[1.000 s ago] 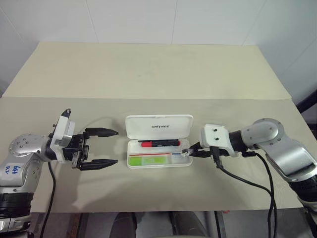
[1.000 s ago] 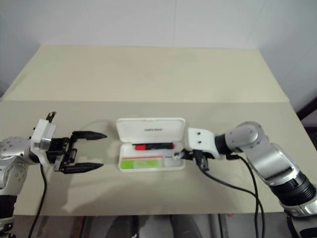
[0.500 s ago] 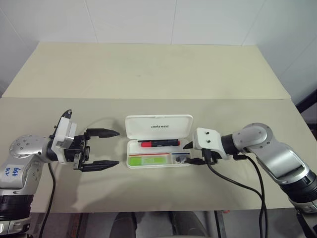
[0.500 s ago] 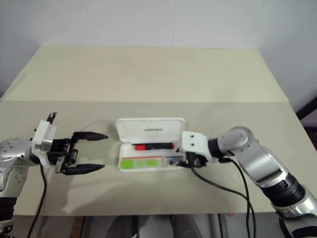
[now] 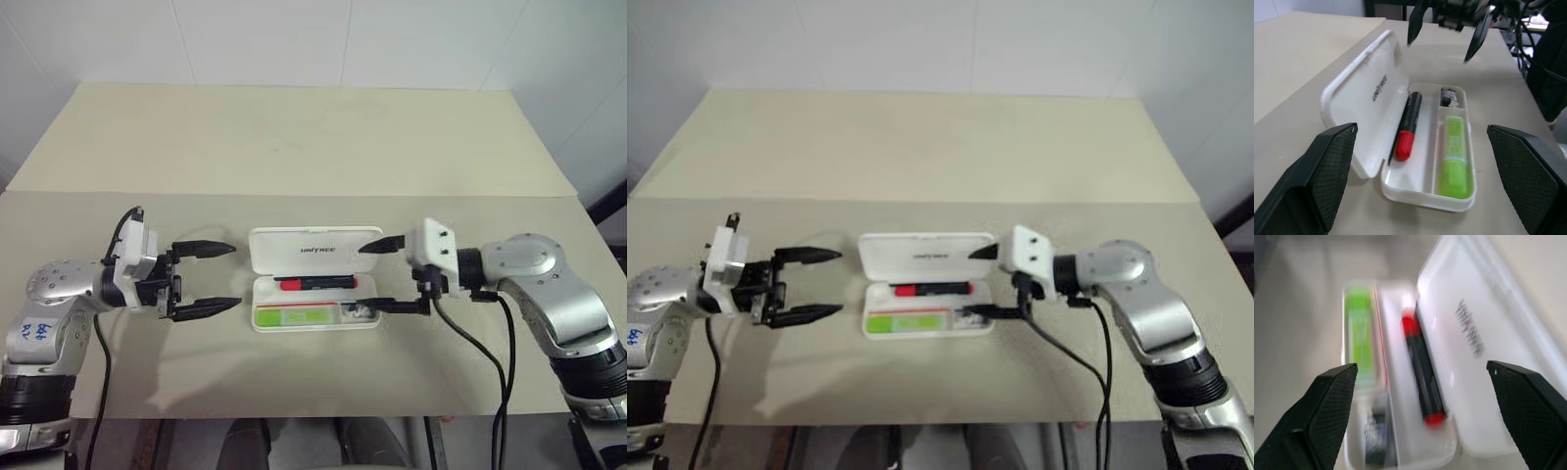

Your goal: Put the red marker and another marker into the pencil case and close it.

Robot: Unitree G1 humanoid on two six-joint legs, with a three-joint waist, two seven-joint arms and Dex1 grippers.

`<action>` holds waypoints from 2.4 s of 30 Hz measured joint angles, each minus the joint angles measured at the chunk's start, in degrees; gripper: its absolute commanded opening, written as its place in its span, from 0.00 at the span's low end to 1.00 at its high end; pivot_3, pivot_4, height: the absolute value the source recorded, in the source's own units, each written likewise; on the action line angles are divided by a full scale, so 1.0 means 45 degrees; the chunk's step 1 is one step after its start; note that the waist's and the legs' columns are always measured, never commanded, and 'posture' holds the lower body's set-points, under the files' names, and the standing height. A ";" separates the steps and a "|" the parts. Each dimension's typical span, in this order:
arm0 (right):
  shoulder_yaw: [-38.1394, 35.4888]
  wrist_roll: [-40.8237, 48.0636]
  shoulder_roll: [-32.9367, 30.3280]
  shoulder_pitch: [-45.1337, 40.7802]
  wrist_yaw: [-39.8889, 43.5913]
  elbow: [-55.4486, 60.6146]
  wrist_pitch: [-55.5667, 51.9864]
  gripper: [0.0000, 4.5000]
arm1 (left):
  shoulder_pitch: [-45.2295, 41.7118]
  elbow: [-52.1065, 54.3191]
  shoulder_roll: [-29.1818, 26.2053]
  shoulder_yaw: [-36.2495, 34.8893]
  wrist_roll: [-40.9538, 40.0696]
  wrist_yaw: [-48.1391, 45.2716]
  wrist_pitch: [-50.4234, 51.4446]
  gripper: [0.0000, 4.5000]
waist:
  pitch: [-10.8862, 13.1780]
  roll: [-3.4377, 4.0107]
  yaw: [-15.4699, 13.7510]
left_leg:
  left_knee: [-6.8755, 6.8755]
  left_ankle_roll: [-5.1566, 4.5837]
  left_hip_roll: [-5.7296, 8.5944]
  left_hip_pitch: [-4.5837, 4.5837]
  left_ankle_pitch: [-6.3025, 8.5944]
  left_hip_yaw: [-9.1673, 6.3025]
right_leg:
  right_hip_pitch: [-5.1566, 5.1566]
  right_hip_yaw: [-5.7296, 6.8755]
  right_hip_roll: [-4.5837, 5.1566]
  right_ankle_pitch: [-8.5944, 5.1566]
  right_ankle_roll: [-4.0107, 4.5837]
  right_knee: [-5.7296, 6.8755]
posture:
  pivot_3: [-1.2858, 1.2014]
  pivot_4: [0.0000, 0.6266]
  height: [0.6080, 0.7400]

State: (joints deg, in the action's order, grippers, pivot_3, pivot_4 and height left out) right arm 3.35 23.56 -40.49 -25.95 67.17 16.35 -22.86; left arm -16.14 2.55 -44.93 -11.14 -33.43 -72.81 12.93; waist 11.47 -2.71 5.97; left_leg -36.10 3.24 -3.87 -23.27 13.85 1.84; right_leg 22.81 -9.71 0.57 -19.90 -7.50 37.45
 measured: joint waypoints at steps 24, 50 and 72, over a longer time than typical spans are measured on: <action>-0.1607 0.1108 0.0012 0.1005 0.0631 -0.1811 0.2276 1.00 | -0.5533 -0.7618 0.0977 0.2079 0.2894 -0.1902 -0.3142 0.00 | 0.0000 0.0002 -0.0277 | -0.0025 0.0001 0.0007 0.0013 -0.0001 0.0001 | -0.0017 -0.0001 -0.0007 0.0008 -0.0014 0.0009 | 0.52 0.24 1.00; -0.2987 0.2045 -0.0566 0.2344 0.1215 -0.1840 0.2609 1.00 | -1.0800 -1.5441 0.3387 0.2545 0.5244 -0.2947 -0.6888 0.00 | 0.0003 -0.0003 -0.0307 | -0.0045 0.0001 0.0014 -0.0001 -0.0001 -0.0005 | -0.0021 -0.0003 -0.0014 0.0020 -0.0042 0.0015 | 0.52 0.24 1.00; -0.3217 0.2513 -0.0689 0.2313 0.1586 -0.2070 0.2609 1.00 | -0.8344 -0.7964 0.1216 0.8376 0.0291 -0.2949 -0.4187 0.00 | 0.0004 -0.0002 -0.0307 | -0.0079 0.0002 0.0012 0.0001 -0.0002 -0.0016 | -0.0035 -0.0007 -0.0012 0.0019 -0.0043 0.0037 | 0.52 0.24 1.00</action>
State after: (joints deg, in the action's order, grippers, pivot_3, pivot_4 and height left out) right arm -11.12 34.87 -43.60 -15.54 74.31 7.04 -11.12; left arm -53.69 -33.29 -39.46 26.55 -32.12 -86.08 -5.91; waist 11.49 -2.72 4.58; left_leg -36.46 3.25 -3.81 -23.27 13.84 1.77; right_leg 22.65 -9.74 0.52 -19.81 -7.69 37.61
